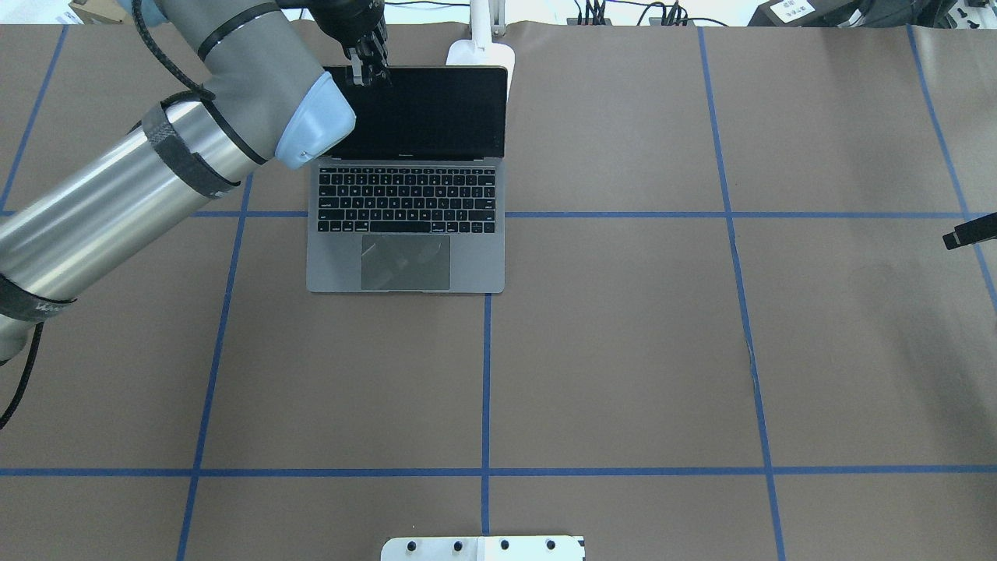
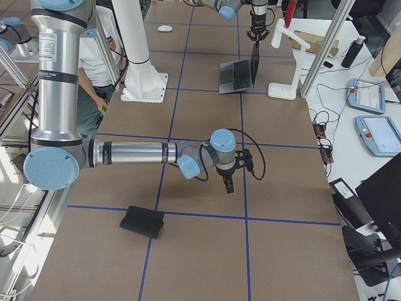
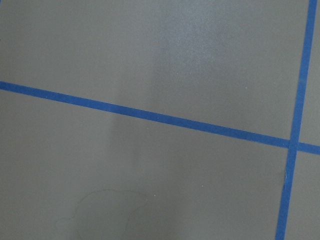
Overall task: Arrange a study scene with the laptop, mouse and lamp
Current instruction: 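Lower the laptop with the left gripper in front of the white lamp, then release the laptop and withdraw the left gripper away from it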
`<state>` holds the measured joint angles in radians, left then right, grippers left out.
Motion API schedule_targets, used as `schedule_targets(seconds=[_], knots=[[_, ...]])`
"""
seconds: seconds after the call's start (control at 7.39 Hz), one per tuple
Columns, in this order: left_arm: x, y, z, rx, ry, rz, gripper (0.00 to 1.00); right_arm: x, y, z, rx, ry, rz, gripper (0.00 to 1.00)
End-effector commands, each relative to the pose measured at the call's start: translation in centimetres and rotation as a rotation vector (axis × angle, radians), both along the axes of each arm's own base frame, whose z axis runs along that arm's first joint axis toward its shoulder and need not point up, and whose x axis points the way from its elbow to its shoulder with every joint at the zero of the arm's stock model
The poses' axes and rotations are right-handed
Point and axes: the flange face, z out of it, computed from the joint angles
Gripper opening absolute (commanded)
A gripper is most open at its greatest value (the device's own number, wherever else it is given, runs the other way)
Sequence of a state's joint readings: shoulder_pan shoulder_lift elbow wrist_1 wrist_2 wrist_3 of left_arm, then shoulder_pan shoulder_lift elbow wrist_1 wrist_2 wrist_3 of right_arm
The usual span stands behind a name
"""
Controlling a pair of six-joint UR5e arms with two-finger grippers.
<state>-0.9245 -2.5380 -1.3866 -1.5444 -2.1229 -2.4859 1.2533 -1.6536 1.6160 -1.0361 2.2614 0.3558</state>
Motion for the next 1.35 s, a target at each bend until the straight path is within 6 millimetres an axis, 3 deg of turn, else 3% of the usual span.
schedule_targets(seconds=[0.0,0.81,0.95,1.08,1.22], knots=[[0.4,-0.7,0.1,-0.032,-0.003,-0.043,0.00,0.0,0.0,1.0,0.010,-0.003,0.000,0.99],[0.9,-1.0,1.4,-0.024,0.003,-0.046,0.00,0.0,-0.1,0.3,0.023,-0.011,0.000,0.99],[0.9,-1.0,1.6,-0.020,0.007,-0.047,0.21,0.0,-0.1,0.3,0.023,-0.011,0.000,0.99],[0.9,-0.9,1.5,-0.012,0.007,-0.042,0.47,0.0,-0.1,0.2,0.023,-0.011,0.000,0.99],[0.8,-0.9,1.2,0.009,0.018,-0.038,0.56,0.0,-0.1,0.2,0.024,-0.011,0.000,0.99]])
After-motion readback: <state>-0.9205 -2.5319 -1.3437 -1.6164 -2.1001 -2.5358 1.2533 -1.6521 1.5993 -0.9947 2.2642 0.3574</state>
